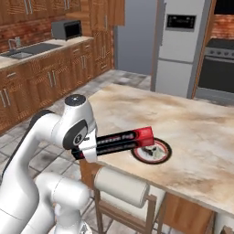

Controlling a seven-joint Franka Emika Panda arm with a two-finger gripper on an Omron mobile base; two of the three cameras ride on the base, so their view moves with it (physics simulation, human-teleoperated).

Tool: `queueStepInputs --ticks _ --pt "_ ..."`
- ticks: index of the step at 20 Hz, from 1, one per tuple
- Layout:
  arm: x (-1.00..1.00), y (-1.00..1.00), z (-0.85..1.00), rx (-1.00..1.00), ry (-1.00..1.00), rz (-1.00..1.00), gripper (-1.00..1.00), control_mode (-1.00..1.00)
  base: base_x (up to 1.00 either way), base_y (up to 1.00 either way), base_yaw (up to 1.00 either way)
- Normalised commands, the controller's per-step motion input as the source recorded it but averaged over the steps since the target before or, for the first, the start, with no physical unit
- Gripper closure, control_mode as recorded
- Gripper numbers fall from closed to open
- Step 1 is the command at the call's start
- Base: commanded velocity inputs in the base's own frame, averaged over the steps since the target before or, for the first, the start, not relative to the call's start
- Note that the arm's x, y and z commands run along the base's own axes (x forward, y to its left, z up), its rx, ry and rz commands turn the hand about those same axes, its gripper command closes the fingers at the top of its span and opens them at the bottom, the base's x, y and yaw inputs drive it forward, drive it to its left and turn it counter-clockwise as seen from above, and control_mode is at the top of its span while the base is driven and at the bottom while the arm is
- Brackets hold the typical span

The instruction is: Retrieve the tupperware and aluminum foil from the cabinet and place them on the dining counter near the plate with garlics to prepare for storing leftovers.

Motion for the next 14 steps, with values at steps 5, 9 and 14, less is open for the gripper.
queueStepInputs --ticks 5,9,14 --pt "0.0 -0.12 -0.04 0.02 0.0 0.03 1.0 -1.0 -0.11 -0.59 0.36" --pt "0.5 -0.74 -0.25 0.11 0.03 0.02 1.0 -1.0 0.0 0.0 0.0" --pt "0.82 -0.96 -0.42 0.15 0.04 0.02 1.0 -1.0 0.0 0.0 0.0"
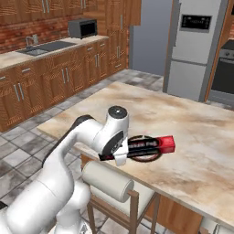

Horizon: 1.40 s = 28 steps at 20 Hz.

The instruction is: Retrieve the tupperware and aluminum foil from the cabinet and place them on the dining counter near the plate with garlics to prepare for storing leftovers.

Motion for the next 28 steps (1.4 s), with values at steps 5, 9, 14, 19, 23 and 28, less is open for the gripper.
queueStepInputs --ticks 5,9,14,19,23,28 --pt "0.57 -0.96 -0.3 0.13 0.0 0.31 1.0 -1.0 0.0 0.0 0.0" --pt "0.18 -1.0 -0.38 0.05 -0.03 0.45 1.0 -1.0 0.0 0.0 0.0" --pt "0.0 -1.0 -0.31 0.0 0.0 0.39 1.0 -1.0 0.0 0.0 0.0" --pt "0.25 -0.56 -0.31 0.01 0.0 0.33 1.0 -1.0 0.0 0.0 0.0" --pt "0.55 -0.4 -0.49 0.06 -0.01 0.32 1.0 -1.0 0.0 0.0 0.0" --pt "0.62 -0.75 -0.37 0.14 -0.04 0.2 1.0 -1.0 0.0 0.0 0.0"
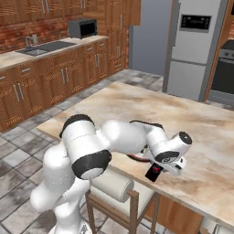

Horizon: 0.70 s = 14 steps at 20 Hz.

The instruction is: Retrieve the tupperware and aluminum foil from the cabinet and place them on the dining counter near the plate with garlics to prepare for storing leftovers.

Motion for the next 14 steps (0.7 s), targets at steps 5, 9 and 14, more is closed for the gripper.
queueStepInputs --ticks 5,9,14 --pt "0.4 -1.0 -0.19 0.23 -0.09 0.02 1.0 -1.0 0.0 0.0 0.0" --pt "0.58 -0.46 -0.12 0.15 -0.09 0.07 -1.0 -1.0 0.0 0.0 0.0" --pt "-0.09 0.11 0.17 -0.01 -0.21 0.08 -1.0 -1.0 0.0 0.0 0.0"
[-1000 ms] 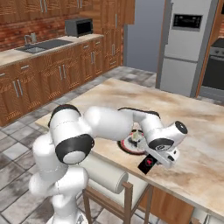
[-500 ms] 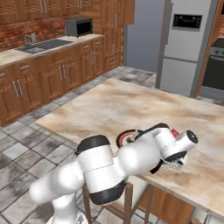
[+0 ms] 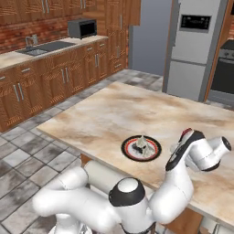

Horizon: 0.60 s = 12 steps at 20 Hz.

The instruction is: Retrieve the tupperware and aluminum foil from the cabinet and place them on the dining counter near the plate with garlics to prepare for storing leftovers.

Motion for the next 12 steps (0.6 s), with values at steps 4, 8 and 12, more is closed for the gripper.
queueStepInputs --ticks 4,8,12 --pt "-0.58 0.33 0.31 -0.13 -0.26 -0.06 -1.0 -1.0 0.0 0.0 0.0" --pt "-0.3 0.72 0.6 -0.24 -0.17 -0.22 -1.0 -1.0 0.0 0.0 0.0" --pt "-0.86 0.95 0.6 -0.32 -0.27 -0.22 -1.0 -1.0 0.0 0.0 0.0"
